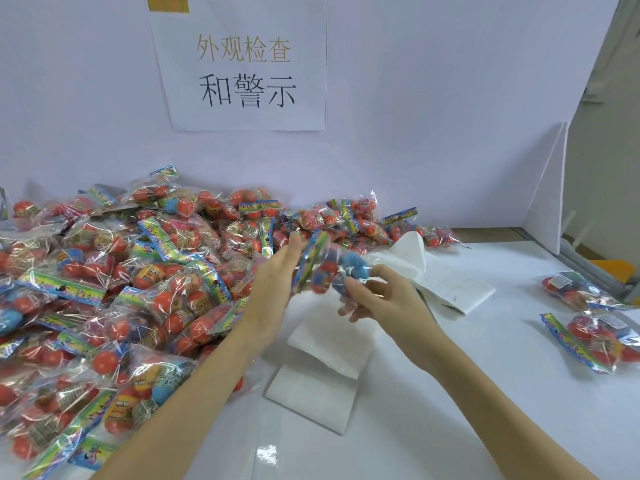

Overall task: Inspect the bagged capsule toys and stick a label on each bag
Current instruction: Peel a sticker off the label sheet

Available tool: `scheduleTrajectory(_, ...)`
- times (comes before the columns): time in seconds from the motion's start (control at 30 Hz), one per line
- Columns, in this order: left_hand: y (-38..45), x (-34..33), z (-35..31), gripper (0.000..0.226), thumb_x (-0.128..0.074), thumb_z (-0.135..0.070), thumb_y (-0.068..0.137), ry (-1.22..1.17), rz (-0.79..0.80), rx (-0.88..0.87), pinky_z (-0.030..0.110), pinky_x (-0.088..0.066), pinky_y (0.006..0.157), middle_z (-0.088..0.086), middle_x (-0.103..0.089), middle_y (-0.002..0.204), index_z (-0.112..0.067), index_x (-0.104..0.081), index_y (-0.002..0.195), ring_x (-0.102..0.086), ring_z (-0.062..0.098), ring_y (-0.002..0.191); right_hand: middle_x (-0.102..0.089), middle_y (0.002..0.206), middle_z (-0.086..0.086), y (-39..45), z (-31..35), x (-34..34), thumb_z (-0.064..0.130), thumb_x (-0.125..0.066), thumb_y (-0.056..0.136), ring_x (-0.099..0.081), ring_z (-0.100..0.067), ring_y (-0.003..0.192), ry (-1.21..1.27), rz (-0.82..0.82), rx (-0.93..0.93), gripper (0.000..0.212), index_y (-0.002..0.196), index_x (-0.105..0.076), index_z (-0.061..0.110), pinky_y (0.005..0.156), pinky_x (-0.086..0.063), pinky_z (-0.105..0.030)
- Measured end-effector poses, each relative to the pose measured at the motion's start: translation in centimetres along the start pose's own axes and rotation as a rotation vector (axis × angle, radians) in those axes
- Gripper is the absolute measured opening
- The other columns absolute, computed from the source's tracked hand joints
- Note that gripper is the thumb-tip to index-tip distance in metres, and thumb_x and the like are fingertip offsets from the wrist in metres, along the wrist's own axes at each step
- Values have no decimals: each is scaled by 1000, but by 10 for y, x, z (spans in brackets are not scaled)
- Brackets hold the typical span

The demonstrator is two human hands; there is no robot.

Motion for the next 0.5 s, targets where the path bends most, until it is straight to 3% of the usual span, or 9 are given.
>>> scheduleTrajectory(0.1, -2, -12, -1, 58, -76, -41, 93, -75, 138, -62, 37, -61, 92, -12, -68, 133, -35, -51, 146, -72, 23, 114, -78, 98, -19, -1, 3, 2, 25, -73, 95, -77, -37, 93, 196, 29, -20, 40, 124, -60, -1, 77, -61, -31)
scheduleTrajectory(0.17, -2, -11, 2, 67, -76, -15, 95, -121, 126, -112, 37, -61, 92, -5, -66, 137, -42, -45, 148, -73, 25, 112, -78, 104, -17, -4, 3, -2, 34, -75, 89, -77, -35, 97, 164, 124, -45, 53, 128, -59, 2, 81, -62, -33)
scheduleTrajectory(0.27, 1, 1, 0, 46, -57, -5, 105, -148, -2, -144, 30, -59, 76, 11, -73, 114, -36, -53, 139, -69, 21, 90, -77, 108, 1, -6, 0, 2, 56, -79, 80, -76, -16, 96, -253, 170, -76, 72, 139, -52, 24, 85, -62, -32)
scheduleTrajectory(0.33, 2, 7, -3, 34, -46, -4, 108, -25, -91, -191, 28, -53, 66, 8, -70, 106, -28, -66, 121, -60, 14, 79, -68, 115, 11, -9, 2, 2, 69, -81, 67, -68, -4, 98, -505, 221, -32, 91, 144, -48, 36, 90, -57, -26)
scheduleTrajectory(0.4, 3, 7, -1, 38, -42, -1, 108, -18, -124, -198, 29, -52, 62, 0, -68, 96, -21, -73, 101, -57, 11, 75, -54, 125, 17, -14, -3, -5, 76, -85, 59, -59, 1, 105, -654, 356, -15, 105, 148, -41, 42, 95, -51, -19)
scheduleTrajectory(0.5, 4, 6, 0, 41, -40, 7, 106, -9, -134, -183, 29, -55, 64, 7, -66, 98, -13, -74, 94, -60, 13, 76, -40, 126, 26, -20, -12, -14, 75, -83, 59, -48, 9, 112, -840, 476, 6, 92, 137, -40, 52, 98, -45, -16)
Point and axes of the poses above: each hand's wrist, its own y-axis towards the middle knuckle, its own x-axis out of the back of the hand, z = x × y, the point moved 5 cm from there along y, towards the middle knuckle
